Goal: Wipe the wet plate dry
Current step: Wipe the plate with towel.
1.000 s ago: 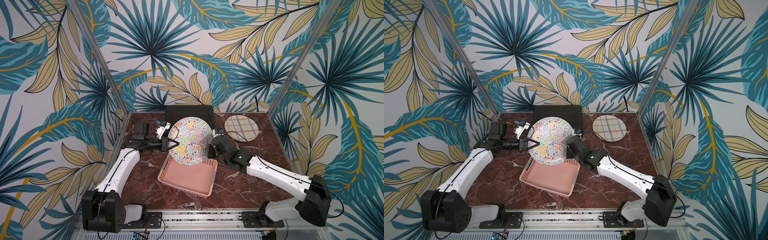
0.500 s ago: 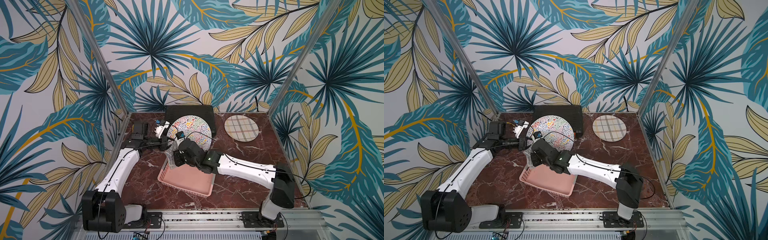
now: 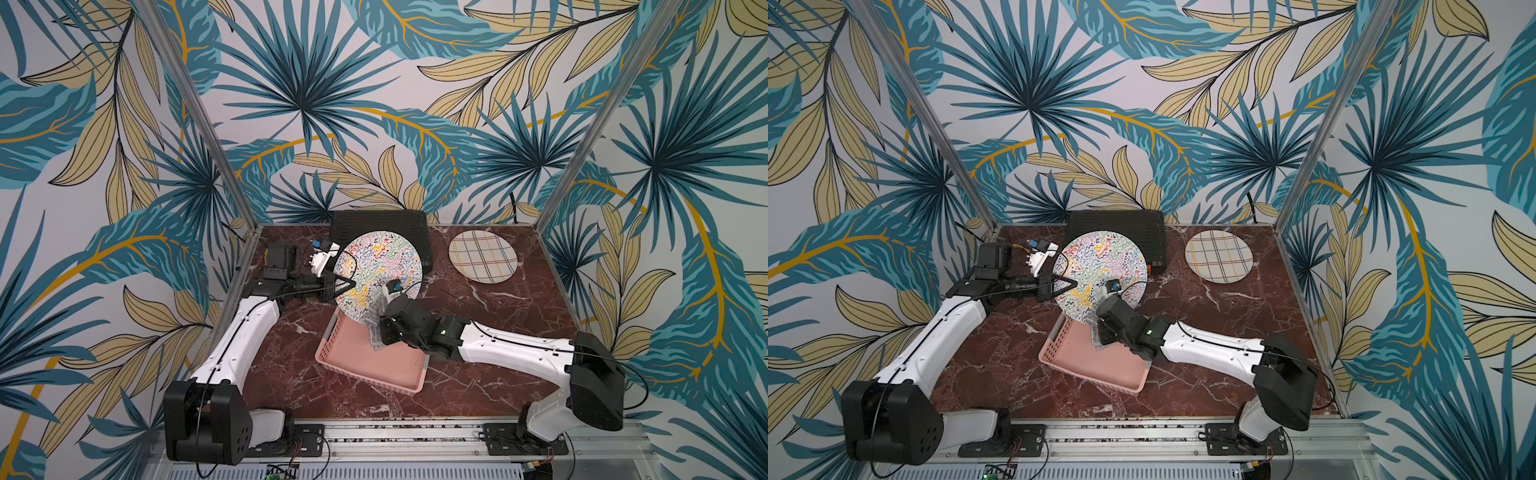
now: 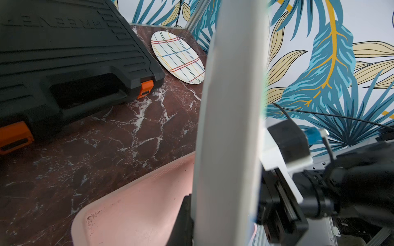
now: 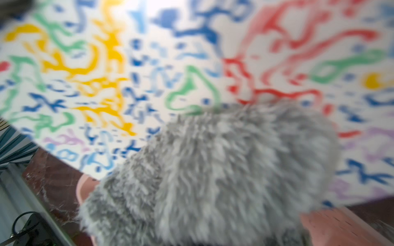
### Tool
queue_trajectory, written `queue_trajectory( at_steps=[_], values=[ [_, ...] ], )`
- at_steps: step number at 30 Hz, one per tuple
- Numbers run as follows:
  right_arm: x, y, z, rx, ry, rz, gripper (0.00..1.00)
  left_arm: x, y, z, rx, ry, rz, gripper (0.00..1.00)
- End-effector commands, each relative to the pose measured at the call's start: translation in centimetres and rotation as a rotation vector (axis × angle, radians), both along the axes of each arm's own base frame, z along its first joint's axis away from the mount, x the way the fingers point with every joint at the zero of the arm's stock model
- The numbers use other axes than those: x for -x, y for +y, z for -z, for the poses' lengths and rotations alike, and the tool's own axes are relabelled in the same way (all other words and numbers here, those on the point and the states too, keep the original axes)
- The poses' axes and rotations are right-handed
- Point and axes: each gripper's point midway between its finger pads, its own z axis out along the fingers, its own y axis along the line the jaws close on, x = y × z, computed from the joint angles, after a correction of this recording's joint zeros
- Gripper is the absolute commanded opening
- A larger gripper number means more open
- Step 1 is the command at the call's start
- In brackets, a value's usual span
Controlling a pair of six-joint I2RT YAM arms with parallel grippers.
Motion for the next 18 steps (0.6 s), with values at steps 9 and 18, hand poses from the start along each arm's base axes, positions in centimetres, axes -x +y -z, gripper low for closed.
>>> queue_trajectory(
  at_steps=[9,18],
  values=[
    [-5.4,-14.7,-5.9,-0.170,0.027,0.346,0.00,4.0,-1.8,-4.8,0.090,-0.103,0.173,0.00],
    [-9.0,-13.6,-18.3,-0.384,0.058,0.182,0.00,6.7,-2.9,-4.0,-0.057,-0.196,0.266,0.00]
  ],
)
